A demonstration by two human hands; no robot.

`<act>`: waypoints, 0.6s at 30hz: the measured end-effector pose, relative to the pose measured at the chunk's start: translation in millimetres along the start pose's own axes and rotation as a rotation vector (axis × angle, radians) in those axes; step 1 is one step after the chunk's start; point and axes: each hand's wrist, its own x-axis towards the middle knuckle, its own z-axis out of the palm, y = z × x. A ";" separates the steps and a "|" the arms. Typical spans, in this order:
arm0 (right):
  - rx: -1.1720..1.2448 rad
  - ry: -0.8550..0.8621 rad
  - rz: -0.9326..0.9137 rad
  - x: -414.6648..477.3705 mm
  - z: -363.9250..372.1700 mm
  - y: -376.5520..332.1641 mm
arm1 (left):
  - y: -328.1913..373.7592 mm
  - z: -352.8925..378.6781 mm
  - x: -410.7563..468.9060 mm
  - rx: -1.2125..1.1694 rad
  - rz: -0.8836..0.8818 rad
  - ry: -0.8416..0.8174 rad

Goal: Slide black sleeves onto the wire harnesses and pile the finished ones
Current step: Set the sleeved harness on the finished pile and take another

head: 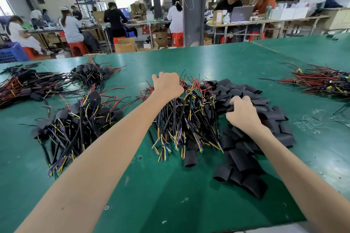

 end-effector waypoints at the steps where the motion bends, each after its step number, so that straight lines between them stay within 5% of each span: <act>1: 0.014 -0.007 0.019 0.7 -0.2 -0.4 | 0.4 -0.1 -0.3 0.002 -0.005 0.009; 7: -0.053 -0.093 0.222 2.6 -3.7 0.7 | -1.3 -6.0 -4.0 -0.388 -0.021 0.174; 15: -0.035 0.041 -0.001 6.2 0.1 6.0 | -2.0 -54.7 -0.9 -1.263 -0.334 0.079; 18: -0.006 0.133 -0.055 9.9 2.2 5.8 | -5.0 -81.0 -3.4 -1.470 -0.309 0.091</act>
